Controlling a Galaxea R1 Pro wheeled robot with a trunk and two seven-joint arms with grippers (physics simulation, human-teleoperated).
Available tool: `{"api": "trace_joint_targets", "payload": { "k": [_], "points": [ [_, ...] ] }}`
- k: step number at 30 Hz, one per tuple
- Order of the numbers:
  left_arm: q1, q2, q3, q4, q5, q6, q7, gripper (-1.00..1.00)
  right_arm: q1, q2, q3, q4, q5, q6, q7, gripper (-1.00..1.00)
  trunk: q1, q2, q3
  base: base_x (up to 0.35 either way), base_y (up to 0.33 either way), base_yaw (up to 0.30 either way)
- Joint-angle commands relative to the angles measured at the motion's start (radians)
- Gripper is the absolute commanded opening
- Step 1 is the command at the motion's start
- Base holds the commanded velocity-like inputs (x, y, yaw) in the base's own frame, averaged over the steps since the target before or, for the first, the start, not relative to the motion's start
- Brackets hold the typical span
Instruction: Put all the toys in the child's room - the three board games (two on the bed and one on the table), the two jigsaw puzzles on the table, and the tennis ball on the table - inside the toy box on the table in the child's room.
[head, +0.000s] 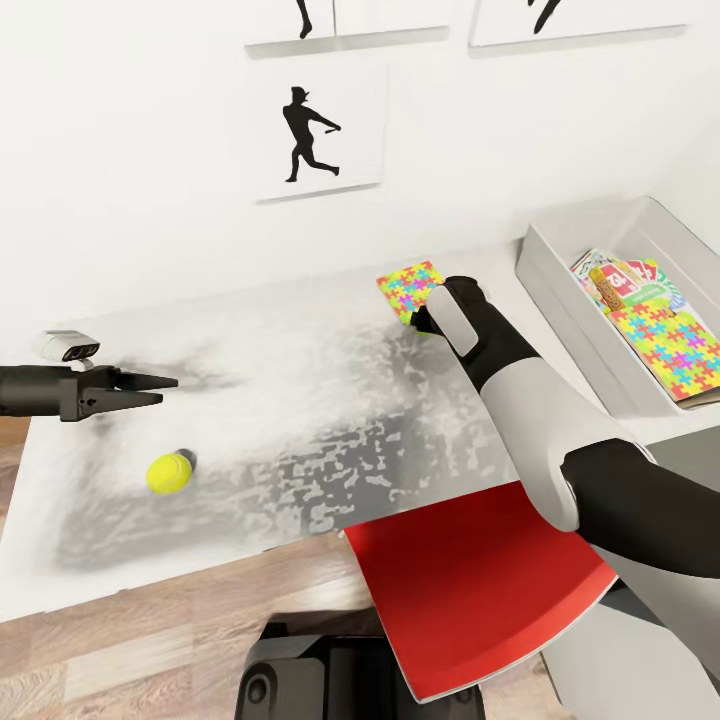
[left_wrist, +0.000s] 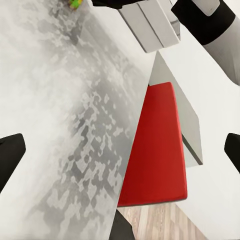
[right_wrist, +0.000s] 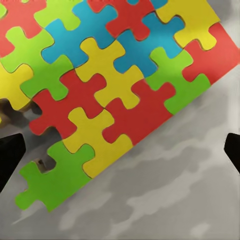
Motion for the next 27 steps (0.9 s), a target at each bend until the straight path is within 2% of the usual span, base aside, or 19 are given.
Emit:
{"api": "trace_joint_targets", "payload": {
  "k": [1,8,19,27],
  "points": [
    [-0.001,0.001,0.0,0.0,0.0,0.011,-0.004,1.0,-0.001,-0.002,0.005,-0.001,-0.01,0.002,-0.01,1.0,0.001,-0.002,-0.001,0.0,0.0,0.0],
    [-0.001,0.001,0.0,0.0,0.0,0.01,-0.004,1.0,-0.001,-0.005,0.007,-0.001,-0.009,0.001,-0.01,1.0,0.001,-0.002,-0.001,-0.024,0.0,0.0],
    [-0.001,0.001,0.0,0.0,0.0,0.011,-0.004,1.0,-0.001,-0.005,0.007,-0.001,-0.01,0.0,-0.01,1.0,0.001,-0.002,-0.001,-0.227,0.001,0.0],
    [-0.001,0.001,0.0,0.0,0.0,0.011,-0.004,1.0,-0.001,-0.005,0.005,-0.008,-0.009,-0.001,-0.01,1.0,0.001,-0.002,-0.001,-0.049,0.003,0.0]
  ]
}}
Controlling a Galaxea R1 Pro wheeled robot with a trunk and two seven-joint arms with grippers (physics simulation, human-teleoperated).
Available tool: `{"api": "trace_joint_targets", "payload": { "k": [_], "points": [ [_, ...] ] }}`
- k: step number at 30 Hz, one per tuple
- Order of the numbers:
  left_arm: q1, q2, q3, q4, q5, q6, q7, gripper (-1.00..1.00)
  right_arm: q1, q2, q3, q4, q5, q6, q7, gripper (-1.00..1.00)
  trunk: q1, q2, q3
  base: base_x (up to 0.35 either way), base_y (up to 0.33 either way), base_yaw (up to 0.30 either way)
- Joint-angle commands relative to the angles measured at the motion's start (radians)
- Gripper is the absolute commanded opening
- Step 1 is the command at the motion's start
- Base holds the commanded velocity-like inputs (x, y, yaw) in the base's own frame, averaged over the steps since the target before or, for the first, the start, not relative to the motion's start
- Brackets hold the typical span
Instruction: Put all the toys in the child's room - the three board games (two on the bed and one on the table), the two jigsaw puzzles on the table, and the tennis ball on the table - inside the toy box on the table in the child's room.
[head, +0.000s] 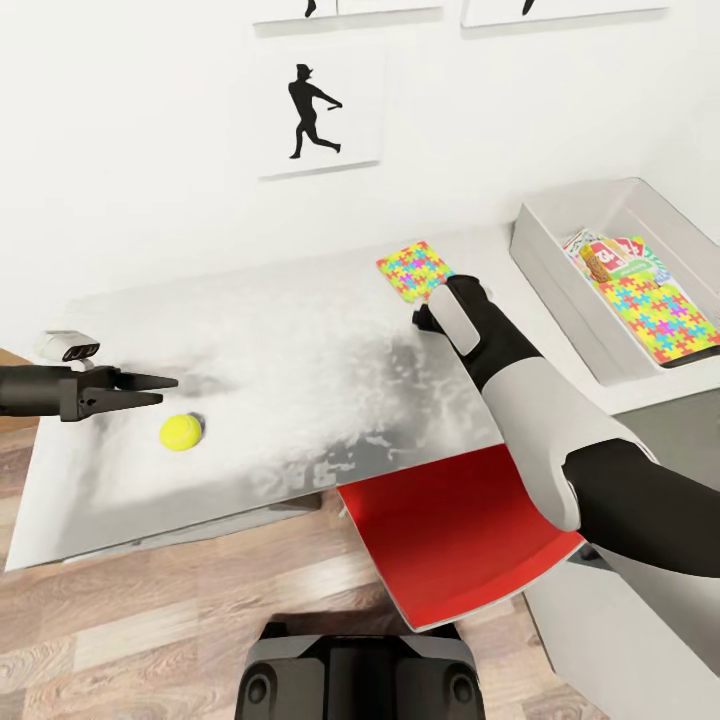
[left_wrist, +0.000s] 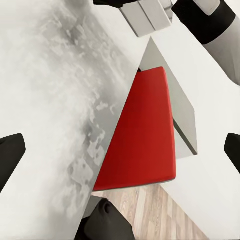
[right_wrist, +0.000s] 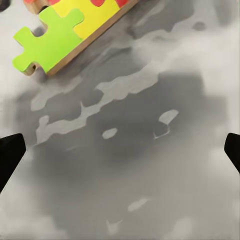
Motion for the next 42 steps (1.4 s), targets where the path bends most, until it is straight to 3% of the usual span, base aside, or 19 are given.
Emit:
{"api": "trace_joint_targets", "payload": {
  "k": [1,16,28,42],
  "points": [
    [-0.001,0.001,0.0,0.0,0.0,0.011,-0.004,1.0,-0.001,-0.001,0.005,-0.001,-0.01,0.002,-0.01,1.0,0.001,-0.002,-0.001,-0.007,0.0,0.0],
    [-0.001,0.002,0.0,0.0,0.0,0.011,-0.004,1.0,-0.002,0.003,0.001,-0.08,-0.01,0.004,-0.018,1.0,0.001,-0.002,-0.001,-0.001,0.0,0.0],
    [-0.001,0.002,0.0,0.0,0.001,0.011,-0.004,1.0,-0.003,-0.001,-0.007,-0.208,-0.01,0.042,-0.024,1.0,0.001,-0.002,-0.001,0.0,0.0,0.0],
    [-0.007,0.003,0.0,0.0,0.001,0.011,-0.004,1.0,-0.005,-0.003,-0.009,-0.23,-0.02,0.041,-0.023,1.0,0.001,-0.002,-0.001,0.0,0.0,-0.001]
  ]
}}
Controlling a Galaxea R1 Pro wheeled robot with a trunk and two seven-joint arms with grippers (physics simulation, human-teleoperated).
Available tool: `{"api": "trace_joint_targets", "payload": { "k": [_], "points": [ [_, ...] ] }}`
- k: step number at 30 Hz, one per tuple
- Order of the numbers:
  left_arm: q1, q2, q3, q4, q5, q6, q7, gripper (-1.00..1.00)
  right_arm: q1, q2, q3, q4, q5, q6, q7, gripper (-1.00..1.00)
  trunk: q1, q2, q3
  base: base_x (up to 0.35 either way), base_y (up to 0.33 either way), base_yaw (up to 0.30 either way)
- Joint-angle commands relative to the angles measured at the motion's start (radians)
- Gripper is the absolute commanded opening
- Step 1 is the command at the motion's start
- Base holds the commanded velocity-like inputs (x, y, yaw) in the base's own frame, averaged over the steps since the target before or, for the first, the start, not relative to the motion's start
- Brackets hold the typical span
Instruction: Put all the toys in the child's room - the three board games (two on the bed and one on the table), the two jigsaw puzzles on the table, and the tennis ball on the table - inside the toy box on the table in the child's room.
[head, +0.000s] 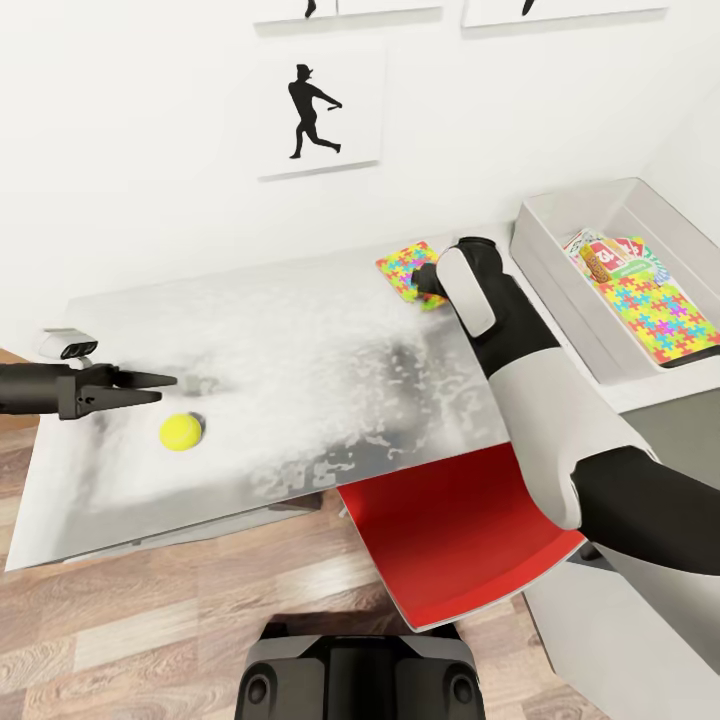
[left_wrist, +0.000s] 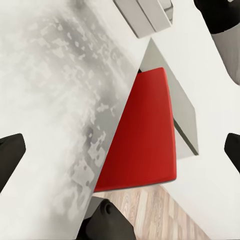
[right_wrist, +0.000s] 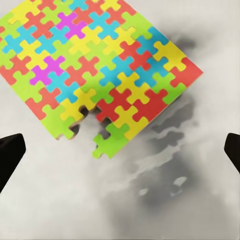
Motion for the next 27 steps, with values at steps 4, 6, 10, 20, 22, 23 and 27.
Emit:
{"api": "trace_joint_targets", "payload": {
  "k": [4,6,10,20,22,23,27],
  "points": [
    [-0.007,0.004,0.0,0.0,0.0,0.011,-0.004,1.0,-0.001,-0.003,-0.001,-0.047,-0.015,0.004,-0.009,1.0,0.001,-0.002,0.003,0.0,0.0,-0.036],
    [-0.008,0.004,0.0,0.0,0.0,0.012,-0.004,1.0,-0.001,-0.003,-0.007,-0.055,-0.015,0.005,-0.009,1.0,0.001,-0.002,0.006,0.0,0.0,-0.016],
    [-0.009,0.006,0.015,0.0,0.001,0.013,-0.004,1.0,-0.001,-0.003,-0.027,-0.066,-0.015,0.023,-0.008,1.0,0.001,-0.002,0.012,0.034,0.0,-0.007],
    [-0.01,0.008,0.067,0.0,0.064,0.015,-0.004,1.0,-0.002,0.0,-0.042,-0.156,-0.015,0.107,-0.007,1.0,0.001,-0.002,0.028,0.014,0.0,-0.001],
    [-0.011,0.008,0.068,0.001,0.069,0.015,-0.004,1.0,-0.002,0.0,-0.043,-0.158,-0.015,0.11,-0.006,1.0,0.001,-0.002,0.032,0.001,0.0,0.0],
    [-0.011,0.008,0.068,0.001,0.071,0.015,-0.004,1.0,-0.002,0.0,-0.043,-0.158,-0.016,0.111,-0.005,1.0,0.001,-0.002,0.033,0.0,0.0,0.0],
    [-0.011,0.008,0.068,0.001,0.074,0.015,-0.004,1.0,-0.002,-0.003,-0.043,-0.155,-0.017,0.113,-0.001,1.0,0.001,-0.002,0.04,0.033,0.0,0.0]
  ]
}}
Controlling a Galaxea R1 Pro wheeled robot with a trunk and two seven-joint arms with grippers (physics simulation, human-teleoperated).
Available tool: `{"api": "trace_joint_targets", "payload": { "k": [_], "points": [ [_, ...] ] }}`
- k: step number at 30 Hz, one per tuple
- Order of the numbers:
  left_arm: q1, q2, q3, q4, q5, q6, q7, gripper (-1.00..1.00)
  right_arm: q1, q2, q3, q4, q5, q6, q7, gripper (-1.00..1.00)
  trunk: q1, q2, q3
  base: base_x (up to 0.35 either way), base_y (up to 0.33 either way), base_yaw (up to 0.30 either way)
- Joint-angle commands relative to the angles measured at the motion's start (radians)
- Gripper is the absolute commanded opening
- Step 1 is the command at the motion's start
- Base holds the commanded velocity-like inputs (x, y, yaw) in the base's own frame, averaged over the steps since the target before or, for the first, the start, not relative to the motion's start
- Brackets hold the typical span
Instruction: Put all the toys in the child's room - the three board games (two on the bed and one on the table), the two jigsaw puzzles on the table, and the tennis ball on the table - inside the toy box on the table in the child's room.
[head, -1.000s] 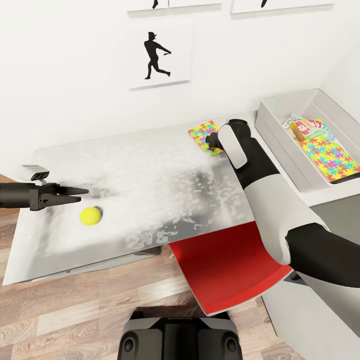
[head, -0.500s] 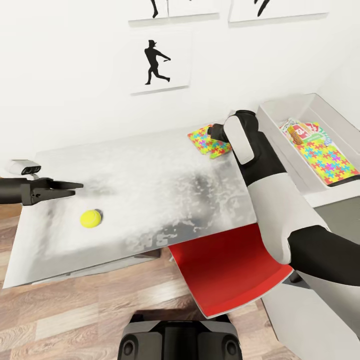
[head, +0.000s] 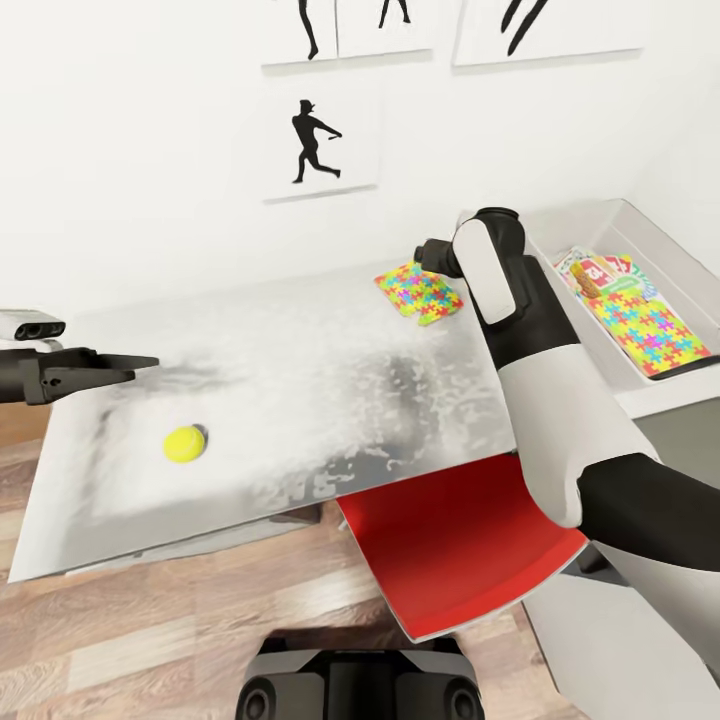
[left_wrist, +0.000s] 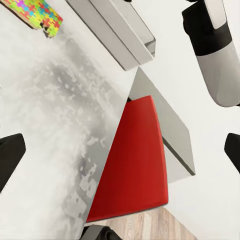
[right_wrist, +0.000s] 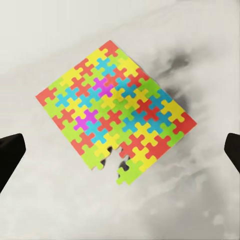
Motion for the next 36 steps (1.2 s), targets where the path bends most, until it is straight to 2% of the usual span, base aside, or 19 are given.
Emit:
{"api": "trace_joint_targets", "payload": {
  "k": [1,26,36],
  "points": [
    [-0.001,0.001,-0.001,0.0,0.0,0.011,-0.004,1.0,-0.001,-0.001,0.002,0.0,-0.01,0.001,-0.01,1.0,0.001,-0.001,0.0,0.096,0.0,0.0],
    [-0.001,-0.002,-0.007,0.001,0.0,0.011,-0.004,1.0,0.008,-0.001,0.001,0.004,-0.011,0.004,-0.008,1.0,0.001,-0.001,0.041,0.055,0.011,0.0],
    [-0.001,-0.001,-0.008,0.001,0.0,0.011,-0.004,1.0,0.008,0.0,0.001,0.007,-0.011,0.004,-0.008,1.0,0.001,-0.001,0.044,0.015,0.005,0.0]
  ]
}}
